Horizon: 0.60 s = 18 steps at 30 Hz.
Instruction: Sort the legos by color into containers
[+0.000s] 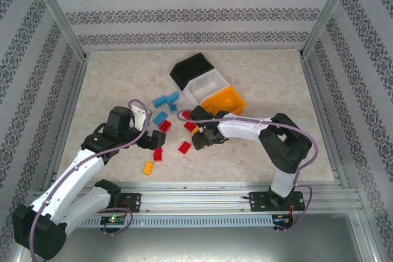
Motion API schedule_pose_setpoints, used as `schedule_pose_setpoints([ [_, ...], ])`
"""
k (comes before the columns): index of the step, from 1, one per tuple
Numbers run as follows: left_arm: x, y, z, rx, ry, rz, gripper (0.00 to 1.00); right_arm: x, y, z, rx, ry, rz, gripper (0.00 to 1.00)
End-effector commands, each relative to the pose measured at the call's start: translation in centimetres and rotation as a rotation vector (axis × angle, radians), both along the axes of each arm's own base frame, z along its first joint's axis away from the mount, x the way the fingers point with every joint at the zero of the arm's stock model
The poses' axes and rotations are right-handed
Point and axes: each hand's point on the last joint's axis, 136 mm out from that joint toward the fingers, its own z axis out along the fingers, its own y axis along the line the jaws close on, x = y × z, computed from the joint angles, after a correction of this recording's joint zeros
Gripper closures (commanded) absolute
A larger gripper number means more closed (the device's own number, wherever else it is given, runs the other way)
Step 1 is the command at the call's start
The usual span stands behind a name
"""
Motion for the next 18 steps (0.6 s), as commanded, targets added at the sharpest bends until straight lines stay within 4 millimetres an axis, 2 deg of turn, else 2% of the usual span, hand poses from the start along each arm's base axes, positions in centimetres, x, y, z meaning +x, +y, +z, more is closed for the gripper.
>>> schedule_pose_setpoints([
  [1, 0.2, -0.7, 0.5, -0.005, -0.036, -0.036, 0.00, 0.2, 1.0, -0.5, 0.021, -0.007, 0.032, 0.43],
  [4, 0.2, -0.7, 0.5, -0.007, -0.035, -0.036, 0.00, 0.0, 1.0, -0.3, 0.027, -0.008, 0.035, 0.50],
  [7, 0.2, -0.7, 0.4, -0.006, -0.034, -0.036, 0.00, -0.1, 1.1, 0.1, 0.040, -0.020, 0.044, 0.51],
  [10, 0.2, -0.7, 0.4, -0.005, -0.033, -0.036, 0.00, 0.1, 1.4, 0.3, 0.051, -0.034, 0.053, 0.49],
  [13, 0.2, -0.7, 0.4, -0.003, -0.032, -0.034, 0.00, 0.3, 1.7, 0.4, 0.054, -0.043, 0.059, 0.39],
  [16, 0.2, -0.6, 0.4, -0.003, -0.035, -0.032, 0.00, 0.5, 2.0, 0.2, 0.052, -0.040, 0.061, 0.40],
  [18, 0.2, -0.6, 0.4, -0.001, -0.033, -0.032, 0.00, 0.6, 2.2, -0.1, 0.047, -0.033, 0.057, 0.46],
])
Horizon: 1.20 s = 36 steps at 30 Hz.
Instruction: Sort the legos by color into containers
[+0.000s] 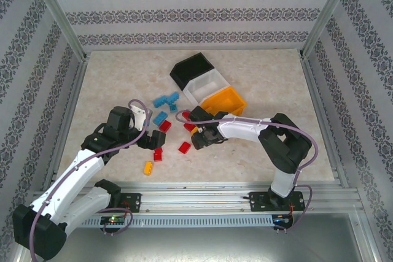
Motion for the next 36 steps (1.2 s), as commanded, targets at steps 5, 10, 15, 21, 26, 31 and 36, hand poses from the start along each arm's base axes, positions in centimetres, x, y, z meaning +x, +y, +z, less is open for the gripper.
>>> schedule_pose_setpoints([
  [5, 0.2, -0.6, 0.3, 0.002, -0.032, -0.030, 0.00, 0.1, 1.0, -0.1, 0.010, -0.006, 0.013, 0.61],
  [10, 0.2, -0.6, 0.3, 0.003, -0.031, -0.031, 0.00, -0.5, 0.4, 1.7, 0.035, -0.036, 0.005, 0.63],
  [15, 0.2, -0.5, 0.2, 0.005, -0.030, -0.030, 0.00, -1.0, 0.4, 5.2, 0.115, -0.075, 0.009, 0.63],
  [21, 0.3, -0.4, 0.2, 0.012, -0.027, -0.024, 0.00, 0.1, 0.6, 9.5, 0.215, -0.122, -0.030, 0.62],
  [26, 0.3, -0.4, 0.2, 0.012, -0.028, -0.024, 0.00, 3.2, -1.6, 11.8, 0.225, -0.183, -0.125, 0.62],
  [31, 0.1, -0.8, 0.4, -0.008, -0.026, -0.042, 0.00, 7.8, -5.1, 11.6, 0.162, -0.193, -0.227, 0.62],
  [36, -0.5, -1.8, 0.4, -0.026, -0.019, -0.083, 0.00, 11.4, -7.6, 9.0, 0.106, -0.151, -0.290, 0.62],
])
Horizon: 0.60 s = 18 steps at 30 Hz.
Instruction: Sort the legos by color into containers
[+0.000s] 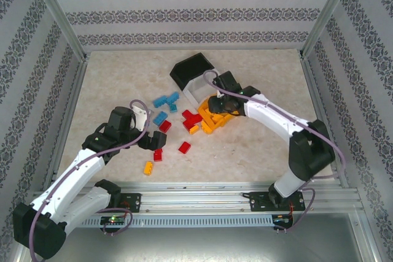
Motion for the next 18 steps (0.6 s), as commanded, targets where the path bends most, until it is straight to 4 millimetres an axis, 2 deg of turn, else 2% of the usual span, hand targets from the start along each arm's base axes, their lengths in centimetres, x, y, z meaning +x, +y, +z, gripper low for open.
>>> schedule_pose_setpoints([
  [1, -0.2, -1.2, 0.4, -0.013, -0.029, -0.055, 0.00, 1.0, -1.7, -2.6, -0.059, 0.069, -0.015, 0.63],
  [7, -0.3, -1.4, -0.7, 0.034, 0.030, -0.055, 0.00, 2.6, -2.3, -4.6, -0.073, 0.095, -0.022, 0.62],
  [12, -0.4, -1.7, -1.5, 0.060, 0.083, -0.064, 0.00, 2.9, -1.9, -6.1, -0.065, 0.130, -0.012, 0.52],
  [15, -0.5, -1.9, -1.6, 0.062, 0.094, -0.076, 0.00, 2.9, -1.7, -5.9, -0.055, 0.127, -0.015, 0.42],
  [18, -0.9, -2.1, -2.0, 0.092, 0.127, -0.089, 0.00, 2.9, -1.7, -4.8, -0.045, 0.109, -0.013, 0.38],
])
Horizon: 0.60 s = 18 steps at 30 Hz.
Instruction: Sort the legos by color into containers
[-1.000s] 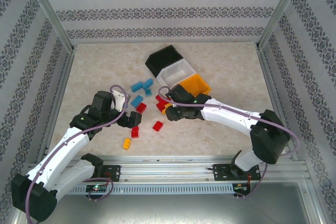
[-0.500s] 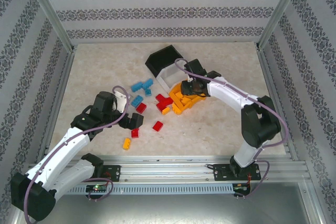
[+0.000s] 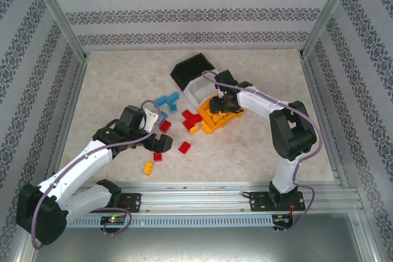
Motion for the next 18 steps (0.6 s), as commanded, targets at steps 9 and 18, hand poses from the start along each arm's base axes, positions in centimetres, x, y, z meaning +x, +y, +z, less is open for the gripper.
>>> schedule_pose_setpoints([
  [9, -2.5, 0.2, -3.2, 0.343, 0.158, 0.028, 0.07, -3.7, 0.8, 7.3, 0.080, -0.160, 0.004, 0.36],
  [18, -2.2, 2.4, -7.0, 0.600, 0.276, 0.184, 0.12, -9.3, 2.0, 7.6, 0.109, -0.173, 0.050, 0.35],
])
